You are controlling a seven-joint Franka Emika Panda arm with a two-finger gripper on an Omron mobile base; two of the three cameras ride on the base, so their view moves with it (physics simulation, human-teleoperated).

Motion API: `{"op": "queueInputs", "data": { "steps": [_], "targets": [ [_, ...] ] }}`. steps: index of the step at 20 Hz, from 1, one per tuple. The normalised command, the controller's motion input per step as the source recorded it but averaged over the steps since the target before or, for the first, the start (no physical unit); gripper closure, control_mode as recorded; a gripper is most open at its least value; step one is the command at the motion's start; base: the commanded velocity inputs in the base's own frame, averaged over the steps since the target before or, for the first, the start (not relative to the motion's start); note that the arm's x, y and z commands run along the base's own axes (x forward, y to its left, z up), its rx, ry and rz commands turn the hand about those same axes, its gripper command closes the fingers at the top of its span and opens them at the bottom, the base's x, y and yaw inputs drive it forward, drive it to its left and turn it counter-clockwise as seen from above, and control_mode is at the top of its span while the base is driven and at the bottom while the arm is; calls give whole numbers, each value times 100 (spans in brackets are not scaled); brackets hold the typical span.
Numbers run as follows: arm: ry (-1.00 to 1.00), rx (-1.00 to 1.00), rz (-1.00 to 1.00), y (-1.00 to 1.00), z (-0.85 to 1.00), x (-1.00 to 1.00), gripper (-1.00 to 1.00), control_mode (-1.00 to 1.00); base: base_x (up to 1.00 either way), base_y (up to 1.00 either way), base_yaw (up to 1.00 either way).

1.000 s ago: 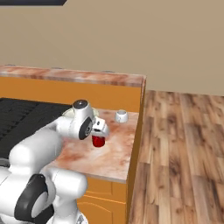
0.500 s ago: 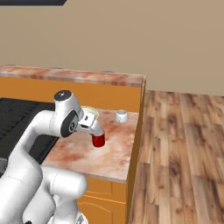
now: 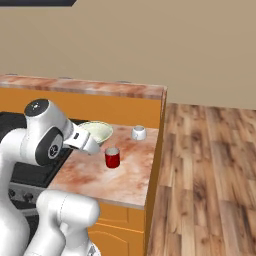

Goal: Clear the mugs and bowl far away from the sink.

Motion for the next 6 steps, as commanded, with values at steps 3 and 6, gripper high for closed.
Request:
{"op": "queueInputs", "data": {
  "steps": [3,6],
  "targets": [
    [-2,6,-10,0,80,-64,-100,-100,0,0,0],
    [-1,9,-11,-2,76,-61,-100,-100,0,0,0]
  ]
}}
